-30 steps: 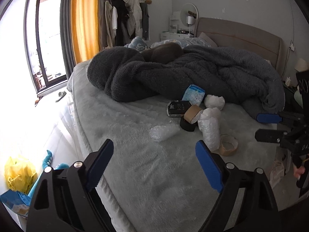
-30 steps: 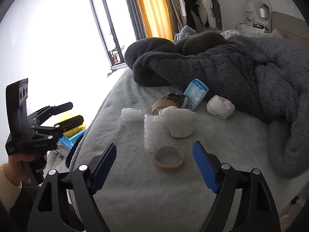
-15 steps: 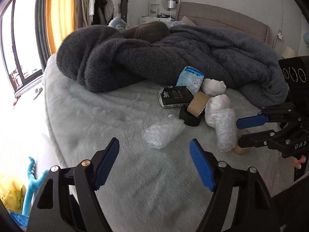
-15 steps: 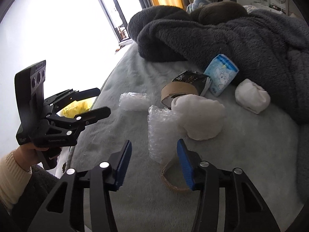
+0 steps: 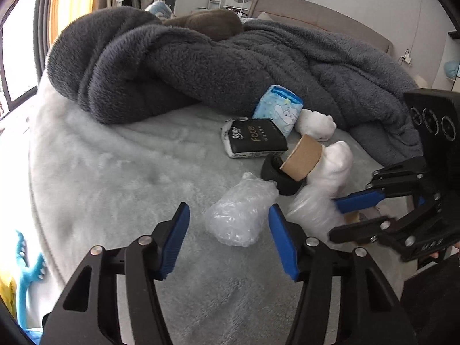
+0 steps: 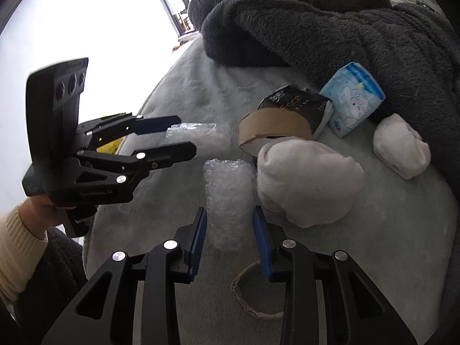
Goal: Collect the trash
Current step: 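Reach the right gripper to the clear bubble wrap and close on it, then carry the bubble wrap over the black bin and open the right gripper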
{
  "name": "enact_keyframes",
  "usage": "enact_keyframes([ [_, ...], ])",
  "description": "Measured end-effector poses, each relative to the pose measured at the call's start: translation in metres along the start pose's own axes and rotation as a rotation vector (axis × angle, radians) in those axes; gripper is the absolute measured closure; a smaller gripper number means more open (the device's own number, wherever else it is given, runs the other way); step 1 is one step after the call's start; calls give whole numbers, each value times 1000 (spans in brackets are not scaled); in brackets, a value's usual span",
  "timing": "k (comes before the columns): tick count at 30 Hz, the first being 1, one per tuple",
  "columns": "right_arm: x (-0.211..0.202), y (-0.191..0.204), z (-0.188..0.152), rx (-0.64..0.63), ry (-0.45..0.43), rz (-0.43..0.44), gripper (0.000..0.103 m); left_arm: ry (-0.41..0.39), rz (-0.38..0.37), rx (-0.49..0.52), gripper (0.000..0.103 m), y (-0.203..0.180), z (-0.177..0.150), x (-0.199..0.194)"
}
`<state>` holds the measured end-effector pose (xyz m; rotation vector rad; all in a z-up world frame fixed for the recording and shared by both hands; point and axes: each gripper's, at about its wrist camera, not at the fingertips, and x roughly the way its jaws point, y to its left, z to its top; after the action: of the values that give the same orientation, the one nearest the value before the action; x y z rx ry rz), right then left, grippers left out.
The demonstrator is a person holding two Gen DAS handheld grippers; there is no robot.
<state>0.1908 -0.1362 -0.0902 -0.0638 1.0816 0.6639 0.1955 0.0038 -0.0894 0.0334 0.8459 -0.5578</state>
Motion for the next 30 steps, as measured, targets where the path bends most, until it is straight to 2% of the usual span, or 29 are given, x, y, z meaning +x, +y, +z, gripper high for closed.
enact_keyframes([
  [1,2,1,0,-5,7,-9,70,10,-1,0,47,1,0,2],
  [3,2,2,1,-7,3,-28,72,17,8,-3,58,1,0,3],
  [9,0,12,4,-41,2,-67,74,0,11,-36,64,5,-1,-3],
  [19,-12,27,9,-42,-69,-64,75,-85,120,-125,65,18,-1,-41],
  [24,-30,44,14,-47,-152,-55,75,-91,177,-170,65,29,-15,-58],
  [28,-26,59,20,-40,-188,-53,75,-86,227,-200,65,40,-30,-73],
  [30,-26,67,21,-41,-204,-50,74,-91,258,-184,65,44,-40,-80],
])
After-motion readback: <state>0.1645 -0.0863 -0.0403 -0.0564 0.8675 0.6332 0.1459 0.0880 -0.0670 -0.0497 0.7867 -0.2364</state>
